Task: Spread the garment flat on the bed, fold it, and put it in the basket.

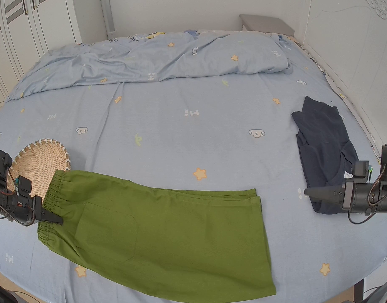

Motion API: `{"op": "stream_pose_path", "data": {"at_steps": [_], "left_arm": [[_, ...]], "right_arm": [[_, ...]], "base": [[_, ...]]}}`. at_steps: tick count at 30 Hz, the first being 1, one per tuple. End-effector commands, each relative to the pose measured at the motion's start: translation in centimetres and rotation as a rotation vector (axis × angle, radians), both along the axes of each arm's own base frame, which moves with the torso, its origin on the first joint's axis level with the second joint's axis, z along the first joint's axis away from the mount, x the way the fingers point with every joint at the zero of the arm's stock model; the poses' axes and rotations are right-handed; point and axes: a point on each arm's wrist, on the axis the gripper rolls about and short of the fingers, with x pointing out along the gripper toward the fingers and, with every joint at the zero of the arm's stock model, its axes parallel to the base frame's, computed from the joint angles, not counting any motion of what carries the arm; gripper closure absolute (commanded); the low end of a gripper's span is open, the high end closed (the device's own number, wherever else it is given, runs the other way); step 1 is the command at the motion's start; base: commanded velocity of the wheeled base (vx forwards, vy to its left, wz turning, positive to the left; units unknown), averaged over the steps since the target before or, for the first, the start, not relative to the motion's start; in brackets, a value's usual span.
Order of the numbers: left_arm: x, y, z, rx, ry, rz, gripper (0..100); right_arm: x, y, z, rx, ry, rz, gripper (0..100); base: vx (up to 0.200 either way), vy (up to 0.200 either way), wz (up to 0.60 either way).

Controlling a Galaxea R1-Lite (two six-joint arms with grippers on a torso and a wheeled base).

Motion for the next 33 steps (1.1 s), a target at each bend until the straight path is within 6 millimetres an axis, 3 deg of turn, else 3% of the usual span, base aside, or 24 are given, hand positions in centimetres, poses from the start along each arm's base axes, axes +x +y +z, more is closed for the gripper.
{"op": "stream_pose_path", "data": {"at_steps": [1,9,12,14,15,20,33], "left_arm": [[-0.6,0.5,1.9,0.077,-0.058,0.047,100],[-1.5,-0.3,3.0,0.12,-0.076,0.052,100],[-2.1,-2.9,5.3,0.108,-0.113,-0.008,100],[-2.2,-3.3,5.7,0.11,-0.116,-0.009,100],[-2.5,-4.8,7.4,0.15,-0.142,-0.012,100],[-2.1,-8.1,9.6,0.213,-0.19,-0.046,100],[-2.0,-16.6,12.5,0.177,-0.173,-0.134,100]], "right_arm": [[-0.7,0.1,3.0,0.011,-0.115,0.0,0],[-0.7,0.1,3.0,0.012,-0.114,-0.001,0],[-0.8,-0.1,3.2,0.012,-0.123,-0.01,0],[-0.8,-0.1,3.3,0.013,-0.126,-0.01,0],[-0.9,-0.1,3.4,0.013,-0.128,-0.011,0],[-1.0,-0.2,3.4,0.012,-0.125,-0.013,0],[-1.0,-0.1,3.3,0.01,-0.115,-0.008,0]], "base": [[0.0,0.0,0.0],[0.0,0.0,0.0],[0.0,0.0,0.0],[0.0,0.0,0.0],[0.0,0.0,0.0],[0.0,0.0,0.0],[0.0,0.0,0.0]]}}
